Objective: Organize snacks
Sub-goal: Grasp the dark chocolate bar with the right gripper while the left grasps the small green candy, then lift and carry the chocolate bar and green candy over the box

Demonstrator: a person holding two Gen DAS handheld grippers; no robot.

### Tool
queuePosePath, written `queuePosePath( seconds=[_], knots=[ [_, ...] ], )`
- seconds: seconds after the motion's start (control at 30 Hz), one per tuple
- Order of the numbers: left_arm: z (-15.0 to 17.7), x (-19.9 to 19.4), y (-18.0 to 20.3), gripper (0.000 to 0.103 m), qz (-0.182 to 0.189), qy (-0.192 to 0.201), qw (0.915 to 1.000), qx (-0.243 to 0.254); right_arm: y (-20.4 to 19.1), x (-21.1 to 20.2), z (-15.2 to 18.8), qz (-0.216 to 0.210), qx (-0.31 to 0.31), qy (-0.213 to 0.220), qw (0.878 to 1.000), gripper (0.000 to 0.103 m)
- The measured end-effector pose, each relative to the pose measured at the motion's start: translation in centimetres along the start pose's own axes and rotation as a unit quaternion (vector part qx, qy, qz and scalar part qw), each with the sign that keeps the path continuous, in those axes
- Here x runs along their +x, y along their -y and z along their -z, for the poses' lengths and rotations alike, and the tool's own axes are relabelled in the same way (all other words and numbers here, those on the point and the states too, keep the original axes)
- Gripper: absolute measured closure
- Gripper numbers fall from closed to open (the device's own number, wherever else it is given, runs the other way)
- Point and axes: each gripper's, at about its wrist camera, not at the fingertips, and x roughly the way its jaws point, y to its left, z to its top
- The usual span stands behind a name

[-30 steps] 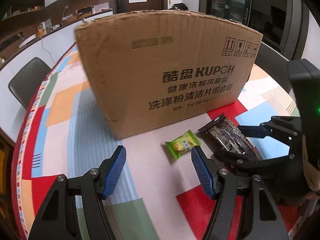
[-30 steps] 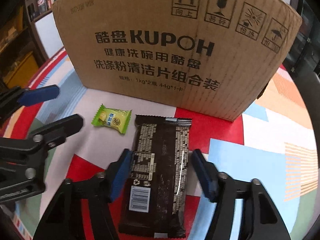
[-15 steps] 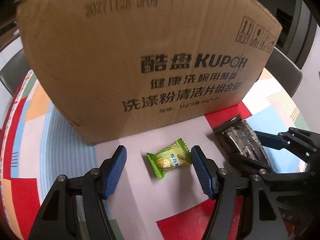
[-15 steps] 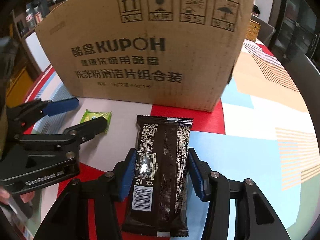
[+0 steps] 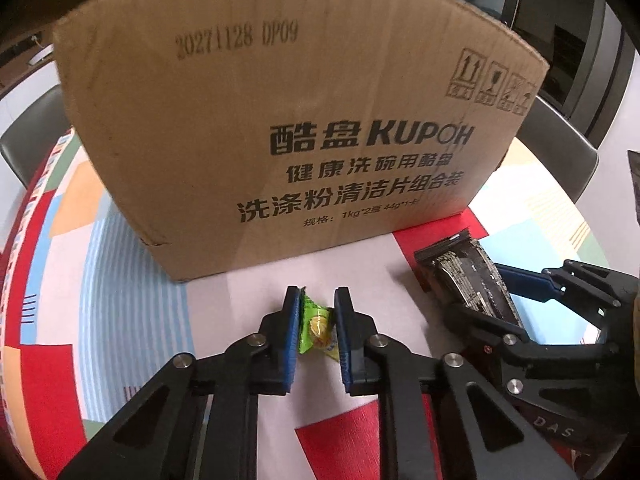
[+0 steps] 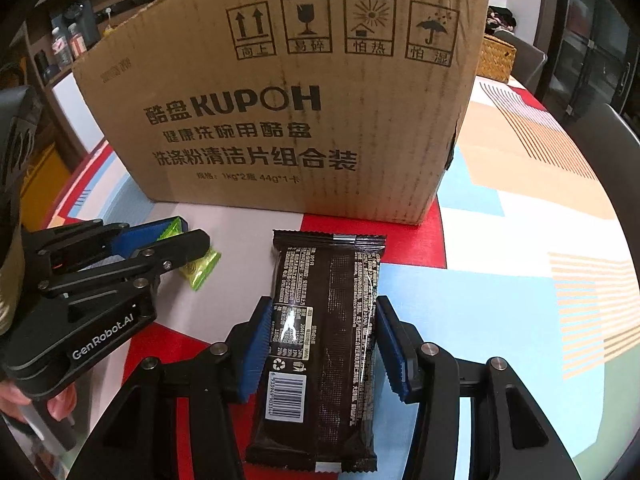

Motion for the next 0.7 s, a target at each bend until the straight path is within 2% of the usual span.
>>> queuePosePath(
  seconds=[0.33, 0.7],
  knots=[
    [1.4, -3.1, 0.8, 0.09, 0.003, 0.025, 0.9997, -0.003, 0.7, -1.9, 0.2, -0.01, 0.002, 0.017, 1.0, 0.052],
    [0.9, -7.4, 0.9, 0.09, 0.003, 0.068, 0.9976, -0.012, 1.6, -5.4, 0.5, -0.022, -0.005, 0.055, 0.998, 0.052]
  ],
)
